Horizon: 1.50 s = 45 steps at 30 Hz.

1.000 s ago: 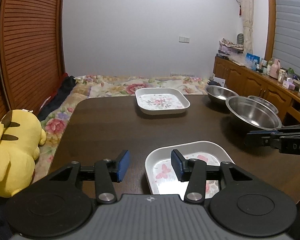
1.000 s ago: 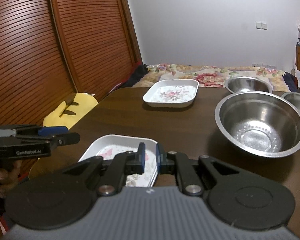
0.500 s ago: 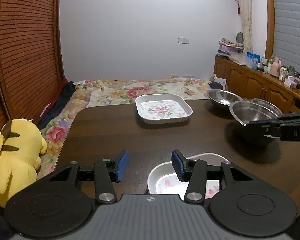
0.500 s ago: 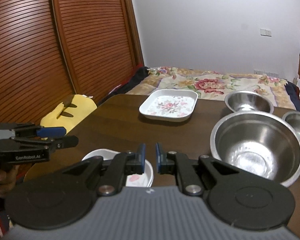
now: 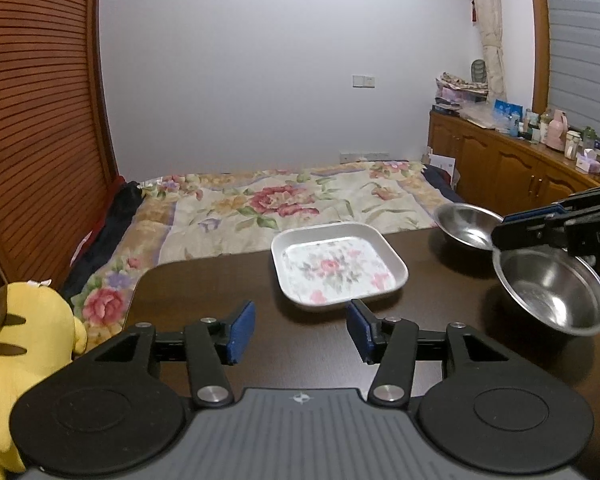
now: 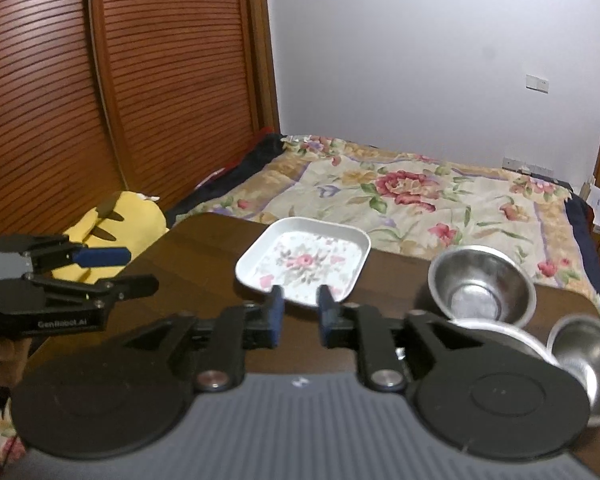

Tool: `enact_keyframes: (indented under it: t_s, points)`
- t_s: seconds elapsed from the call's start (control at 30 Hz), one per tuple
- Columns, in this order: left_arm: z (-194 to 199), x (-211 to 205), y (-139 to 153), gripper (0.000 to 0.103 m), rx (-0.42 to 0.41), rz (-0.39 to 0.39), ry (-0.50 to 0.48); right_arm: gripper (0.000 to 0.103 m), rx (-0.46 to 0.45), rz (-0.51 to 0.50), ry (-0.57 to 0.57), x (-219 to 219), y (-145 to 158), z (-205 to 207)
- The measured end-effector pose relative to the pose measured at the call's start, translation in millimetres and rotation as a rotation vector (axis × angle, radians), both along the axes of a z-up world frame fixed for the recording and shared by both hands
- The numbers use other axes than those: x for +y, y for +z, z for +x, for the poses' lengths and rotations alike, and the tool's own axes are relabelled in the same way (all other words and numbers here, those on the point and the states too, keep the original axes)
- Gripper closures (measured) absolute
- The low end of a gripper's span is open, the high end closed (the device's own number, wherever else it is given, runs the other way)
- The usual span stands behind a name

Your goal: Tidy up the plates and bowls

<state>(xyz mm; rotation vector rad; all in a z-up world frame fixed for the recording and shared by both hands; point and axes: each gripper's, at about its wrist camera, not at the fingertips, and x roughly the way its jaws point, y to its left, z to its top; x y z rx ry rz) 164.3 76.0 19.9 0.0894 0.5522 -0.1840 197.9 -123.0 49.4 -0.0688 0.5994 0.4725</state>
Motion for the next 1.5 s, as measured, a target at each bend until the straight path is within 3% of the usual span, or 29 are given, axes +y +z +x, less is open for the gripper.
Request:
enact_keyframes:
  t_s: [0.27, 0.6, 1.0, 1.43, 1.5]
  points:
    - [39.8, 4.3, -5.0, 0.038, 0.024, -0.008, -0.009, 0.068, 0.034, -0.039, 0.013, 9.7, -9.5, 38.5]
    - [98.6, 12.1, -27.8, 0.038, 0.088, -0.020, -0.021, 0.068, 0.146, -0.071, -0.005, 20.9, -32.1, 96.6]
    - [147.2, 24.7, -54.2, 0.038, 0.156, -0.069, -0.038, 0.068, 0.254, -0.100, 0.007, 29.6, -57.2, 134.8]
    - [166.7, 24.4, -71.2, 0.061, 0.209, -0.106, -0.065, 0.068, 0.307, -0.138, -0.005, 28.1, -67.3, 155.7]
    - [167.7, 23.4, -72.6, 0.066, 0.213, -0.106, -0.069, 0.072, 0.315, -0.138, -0.004, 27.4, -69.1, 159.0]
